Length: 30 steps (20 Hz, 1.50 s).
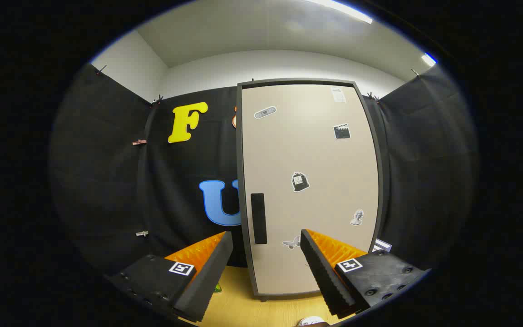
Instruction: Open the shoe cabinet door, grab the shoes and put them into the shoe cabinet, then close the shoe cabinet door.
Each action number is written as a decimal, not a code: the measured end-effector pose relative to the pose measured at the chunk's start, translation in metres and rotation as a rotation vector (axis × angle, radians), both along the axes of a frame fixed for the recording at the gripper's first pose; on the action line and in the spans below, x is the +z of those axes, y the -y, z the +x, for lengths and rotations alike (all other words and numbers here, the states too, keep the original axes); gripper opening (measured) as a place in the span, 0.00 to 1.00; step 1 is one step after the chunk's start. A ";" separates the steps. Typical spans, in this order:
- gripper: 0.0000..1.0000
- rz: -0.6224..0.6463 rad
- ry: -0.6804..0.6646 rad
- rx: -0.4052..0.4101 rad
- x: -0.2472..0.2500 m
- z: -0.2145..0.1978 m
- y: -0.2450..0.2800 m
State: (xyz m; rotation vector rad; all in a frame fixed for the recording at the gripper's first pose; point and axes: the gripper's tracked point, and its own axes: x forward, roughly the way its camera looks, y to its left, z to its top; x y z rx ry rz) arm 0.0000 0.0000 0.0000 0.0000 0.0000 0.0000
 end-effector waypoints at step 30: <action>0.98 0.024 -0.034 -0.131 -0.039 0.137 -0.007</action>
